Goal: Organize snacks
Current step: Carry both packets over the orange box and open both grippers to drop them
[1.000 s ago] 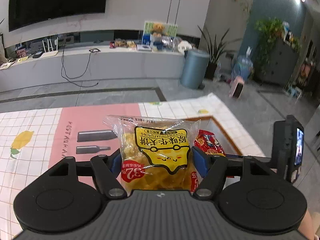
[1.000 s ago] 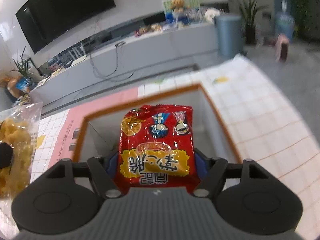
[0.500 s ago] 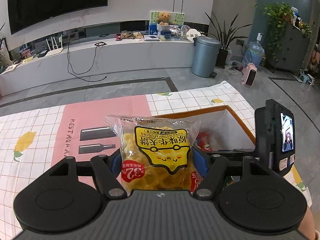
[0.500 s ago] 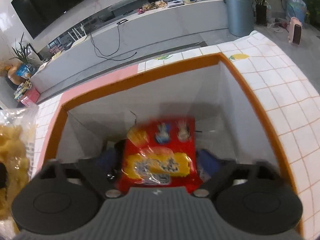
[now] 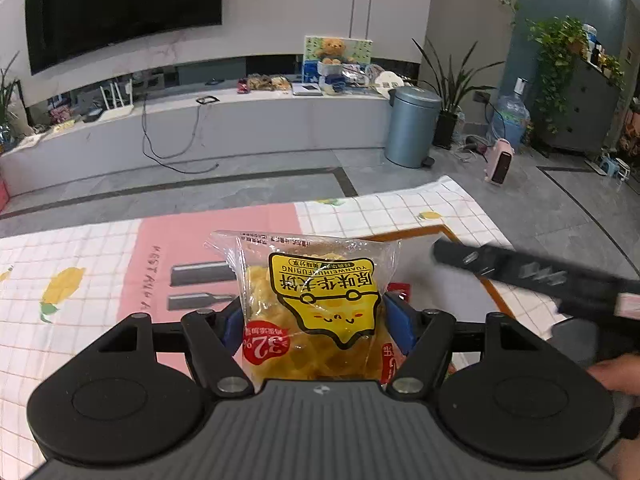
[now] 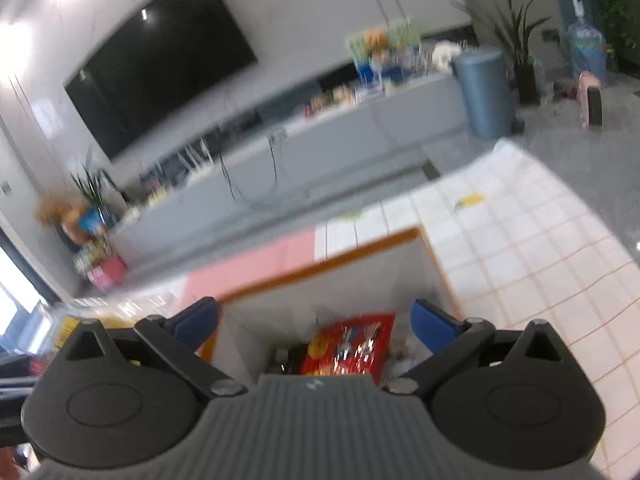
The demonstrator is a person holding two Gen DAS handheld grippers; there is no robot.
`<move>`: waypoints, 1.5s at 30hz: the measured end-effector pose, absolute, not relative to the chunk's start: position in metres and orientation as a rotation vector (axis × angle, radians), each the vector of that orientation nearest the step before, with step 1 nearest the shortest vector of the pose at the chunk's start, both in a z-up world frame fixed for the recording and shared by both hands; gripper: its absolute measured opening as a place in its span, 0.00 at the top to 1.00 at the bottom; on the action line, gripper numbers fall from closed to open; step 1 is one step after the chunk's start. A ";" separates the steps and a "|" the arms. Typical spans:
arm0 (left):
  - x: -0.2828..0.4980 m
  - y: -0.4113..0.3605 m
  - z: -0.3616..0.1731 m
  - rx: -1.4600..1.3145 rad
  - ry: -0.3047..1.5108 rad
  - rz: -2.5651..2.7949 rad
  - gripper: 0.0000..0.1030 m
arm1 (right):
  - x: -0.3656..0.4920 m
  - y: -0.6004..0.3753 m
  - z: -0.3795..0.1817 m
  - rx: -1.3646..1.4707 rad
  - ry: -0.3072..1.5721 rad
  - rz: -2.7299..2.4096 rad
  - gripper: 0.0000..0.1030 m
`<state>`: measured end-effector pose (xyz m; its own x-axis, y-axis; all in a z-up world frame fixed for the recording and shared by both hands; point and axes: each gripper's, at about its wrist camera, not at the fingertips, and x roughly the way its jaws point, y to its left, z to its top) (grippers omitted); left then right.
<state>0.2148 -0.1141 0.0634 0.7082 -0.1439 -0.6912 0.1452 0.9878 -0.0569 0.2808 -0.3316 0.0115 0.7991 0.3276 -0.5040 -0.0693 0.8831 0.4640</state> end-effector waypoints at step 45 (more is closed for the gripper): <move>0.271 -0.214 0.016 -0.020 0.849 -0.205 0.12 | 0.250 -0.404 0.003 0.325 0.657 -0.164 0.03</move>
<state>0.2711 -0.2143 0.0157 0.6422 -0.1882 -0.7431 0.1723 0.9800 -0.0993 0.2504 -0.4038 0.0034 0.7813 -0.0473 -0.6224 0.2508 0.9369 0.2436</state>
